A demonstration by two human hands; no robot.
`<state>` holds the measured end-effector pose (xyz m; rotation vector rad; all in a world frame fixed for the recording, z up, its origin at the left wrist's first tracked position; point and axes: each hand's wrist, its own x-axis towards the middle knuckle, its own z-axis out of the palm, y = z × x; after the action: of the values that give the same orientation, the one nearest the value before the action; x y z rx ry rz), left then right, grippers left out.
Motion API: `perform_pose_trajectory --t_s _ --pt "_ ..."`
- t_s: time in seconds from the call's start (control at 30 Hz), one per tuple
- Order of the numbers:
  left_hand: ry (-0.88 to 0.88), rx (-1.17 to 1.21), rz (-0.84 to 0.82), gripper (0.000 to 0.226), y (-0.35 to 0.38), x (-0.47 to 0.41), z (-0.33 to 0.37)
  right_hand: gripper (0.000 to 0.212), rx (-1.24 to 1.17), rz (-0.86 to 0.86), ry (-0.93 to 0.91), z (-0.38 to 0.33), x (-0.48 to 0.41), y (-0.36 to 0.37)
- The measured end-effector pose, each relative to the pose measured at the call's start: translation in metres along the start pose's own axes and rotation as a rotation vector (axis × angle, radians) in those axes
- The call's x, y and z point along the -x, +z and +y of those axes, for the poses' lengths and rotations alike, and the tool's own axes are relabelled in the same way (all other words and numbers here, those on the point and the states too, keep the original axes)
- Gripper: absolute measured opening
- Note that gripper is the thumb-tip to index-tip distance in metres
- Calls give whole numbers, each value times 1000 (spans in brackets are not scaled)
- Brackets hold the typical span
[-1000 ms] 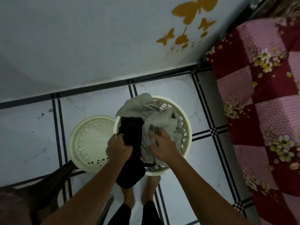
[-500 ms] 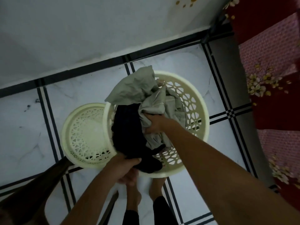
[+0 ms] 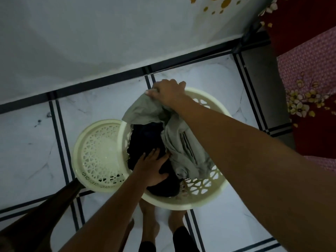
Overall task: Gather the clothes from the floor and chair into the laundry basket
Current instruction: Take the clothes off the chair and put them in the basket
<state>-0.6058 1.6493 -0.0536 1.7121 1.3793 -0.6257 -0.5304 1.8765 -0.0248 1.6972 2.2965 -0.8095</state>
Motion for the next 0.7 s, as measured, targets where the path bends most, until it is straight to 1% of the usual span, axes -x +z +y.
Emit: perform_pose_trajectory --t_s 0.07,0.13,0.17,0.23,0.27,0.3,0.33,0.37,0.4,0.43,0.47,0.53,0.57,0.63,0.67,0.7 --pt "-2 -4 -11 81 -1 -3 -3 40 -71 47 -85 -2 -8 7" --pt "-11 1 -11 81 0 -3 -3 35 -137 173 -188 -3 -2 8" --pt "-18 5 -1 81 -1 -4 -2 34 -209 258 -228 0 8 6" --pt "-36 23 23 80 -4 -4 2 31 -463 404 -252 10 44 0" --pt "-42 43 26 78 -6 -2 5 28 -559 410 -245 21 70 -2" --pt "-52 76 42 74 -9 1 7 25 -612 378 -237 36 96 -2" --pt "-61 122 84 68 -12 4 11 24 -595 347 -221 56 127 -3" --pt "-78 194 162 60 -16 9 12 26 -564 294 -197 78 155 -3" --pt "-97 282 270 51 -19 14 12 30 -483 238 -149 99 179 -3" --pt "-118 368 391 42 -22 20 12 35 -400 186 -86 118 199 -1" --pt "-138 436 512 34 -24 26 11 34 -361 118 3 129 215 0" --pt "-154 487 710 24 -26 38 8 19 -446 -39 223 135 239 11" --pt "-150 462 778 23 -25 42 5 16 -475 -91 308 129 248 17" --pt "-126 356 840 25 -20 45 1 46 -408 8 217 116 252 35" --pt "-111 288 841 27 -17 45 -1 58 -358 2 148 108 247 45" --pt "-111 213 834 28 -13 45 -5 64 -305 -50 129 100 237 56"
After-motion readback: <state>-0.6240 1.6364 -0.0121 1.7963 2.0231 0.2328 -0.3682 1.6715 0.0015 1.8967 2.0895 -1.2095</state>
